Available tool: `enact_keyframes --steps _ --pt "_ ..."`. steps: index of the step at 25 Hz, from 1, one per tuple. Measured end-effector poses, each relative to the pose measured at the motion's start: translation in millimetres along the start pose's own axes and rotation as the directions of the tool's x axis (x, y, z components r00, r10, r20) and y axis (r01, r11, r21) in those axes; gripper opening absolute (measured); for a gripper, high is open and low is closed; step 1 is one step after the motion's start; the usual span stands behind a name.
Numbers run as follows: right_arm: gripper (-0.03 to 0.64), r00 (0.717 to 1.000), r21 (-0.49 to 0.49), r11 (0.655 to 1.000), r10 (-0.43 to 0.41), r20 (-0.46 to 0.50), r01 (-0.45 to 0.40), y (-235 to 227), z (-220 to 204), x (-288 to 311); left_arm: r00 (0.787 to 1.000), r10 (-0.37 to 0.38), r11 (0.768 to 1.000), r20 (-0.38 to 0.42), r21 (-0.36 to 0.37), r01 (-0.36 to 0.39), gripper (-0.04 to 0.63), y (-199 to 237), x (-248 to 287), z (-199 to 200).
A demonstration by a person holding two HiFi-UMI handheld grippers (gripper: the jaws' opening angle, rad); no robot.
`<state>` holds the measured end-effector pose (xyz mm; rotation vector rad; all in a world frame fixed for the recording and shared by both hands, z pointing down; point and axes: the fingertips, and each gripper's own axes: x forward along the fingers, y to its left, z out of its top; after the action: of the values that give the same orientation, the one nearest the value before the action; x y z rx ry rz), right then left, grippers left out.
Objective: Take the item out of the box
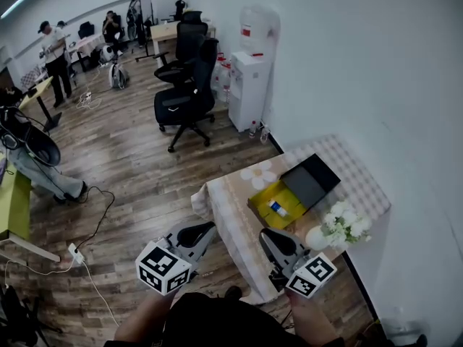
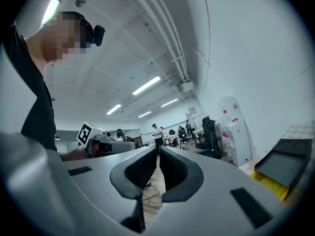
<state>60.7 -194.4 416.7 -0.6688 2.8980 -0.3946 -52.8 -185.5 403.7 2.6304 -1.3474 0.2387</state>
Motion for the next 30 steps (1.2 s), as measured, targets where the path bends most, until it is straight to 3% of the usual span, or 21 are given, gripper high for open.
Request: enact_keyframes --steps 13,19,23,30 --pt "0.040 0.997 -0.030 0.997 -0.071 0.005 0.072 -38 14 2 0.999 -0.047 0.999 0.019 0.003 0.047 0.021 22 40 14" --pt "0.040 0.986 -0.049 0.986 -0.163 -0.032 0.162 -73 6 24 0.995 -0.097 0.995 0.016 -0.012 0.097 0.021 58 66 15" --pt "0.040 0.963 -0.095 0.965 -0.254 -0.092 0.246 -99 -3 40 0.988 -0.152 0.988 0.001 -0.024 0.152 0.023 83 84 13" --pt "0.040 0.891 -0.139 0.913 -0.406 -0.204 0.384 -149 -23 53 0.972 -0.234 0.972 -0.032 -0.030 0.233 0.022 125 114 6"
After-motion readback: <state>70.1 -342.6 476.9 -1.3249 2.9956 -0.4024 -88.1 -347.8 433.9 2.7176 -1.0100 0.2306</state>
